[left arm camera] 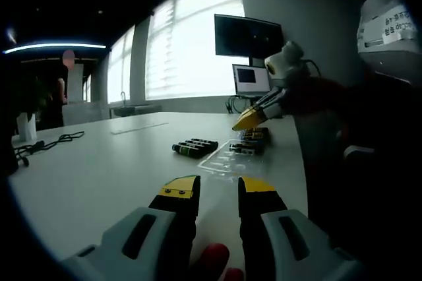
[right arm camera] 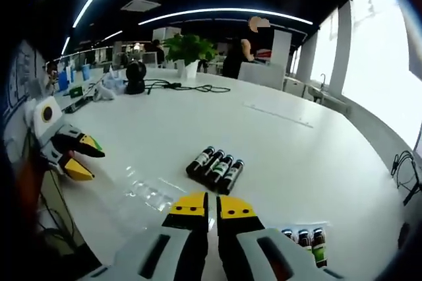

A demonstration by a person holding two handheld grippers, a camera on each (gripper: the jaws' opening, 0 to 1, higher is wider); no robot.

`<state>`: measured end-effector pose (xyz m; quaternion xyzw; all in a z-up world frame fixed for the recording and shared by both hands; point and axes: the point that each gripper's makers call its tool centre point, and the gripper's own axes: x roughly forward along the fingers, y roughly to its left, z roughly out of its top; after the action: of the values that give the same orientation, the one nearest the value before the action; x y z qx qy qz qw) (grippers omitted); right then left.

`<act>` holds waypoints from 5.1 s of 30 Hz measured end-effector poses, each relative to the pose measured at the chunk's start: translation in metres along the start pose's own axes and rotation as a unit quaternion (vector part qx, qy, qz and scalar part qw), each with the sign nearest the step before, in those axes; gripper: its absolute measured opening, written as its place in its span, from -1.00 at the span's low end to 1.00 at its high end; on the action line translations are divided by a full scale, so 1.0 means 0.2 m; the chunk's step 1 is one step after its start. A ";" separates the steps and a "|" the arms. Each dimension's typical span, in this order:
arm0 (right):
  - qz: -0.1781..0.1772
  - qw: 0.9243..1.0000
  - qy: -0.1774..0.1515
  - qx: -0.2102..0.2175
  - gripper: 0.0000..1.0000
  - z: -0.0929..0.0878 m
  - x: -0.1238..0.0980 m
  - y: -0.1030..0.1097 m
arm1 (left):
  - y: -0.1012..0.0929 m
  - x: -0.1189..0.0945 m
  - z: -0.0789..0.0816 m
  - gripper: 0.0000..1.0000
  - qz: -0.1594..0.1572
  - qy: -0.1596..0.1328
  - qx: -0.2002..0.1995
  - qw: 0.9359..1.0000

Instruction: Grip medicine bottles put into box

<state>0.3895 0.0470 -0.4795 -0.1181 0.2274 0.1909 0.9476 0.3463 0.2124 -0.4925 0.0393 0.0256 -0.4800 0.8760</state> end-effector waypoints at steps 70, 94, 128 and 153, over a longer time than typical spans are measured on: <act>-0.038 0.994 0.104 0.002 -0.86 -0.06 0.41 -0.24 | 0.01 0.00 0.00 -0.65 0.000 -0.001 0.000 1.000; -0.023 0.992 0.123 0.002 -0.85 -0.10 0.42 -0.25 | 0.01 0.00 0.00 -0.65 0.000 -0.001 0.000 1.000; -0.045 0.996 0.080 0.019 -0.86 -0.02 0.29 -0.29 | 0.00 0.00 0.00 -0.65 0.000 -0.002 0.000 1.000; -0.035 0.998 0.038 0.039 -0.86 0.07 0.13 -0.20 | 0.00 -0.01 0.00 -0.65 0.000 -0.002 0.000 1.000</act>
<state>0.4325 0.0230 -0.4735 -0.0964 0.2657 0.1439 0.9484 0.3461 0.2143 -0.4925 0.0388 0.0239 -0.4801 0.8760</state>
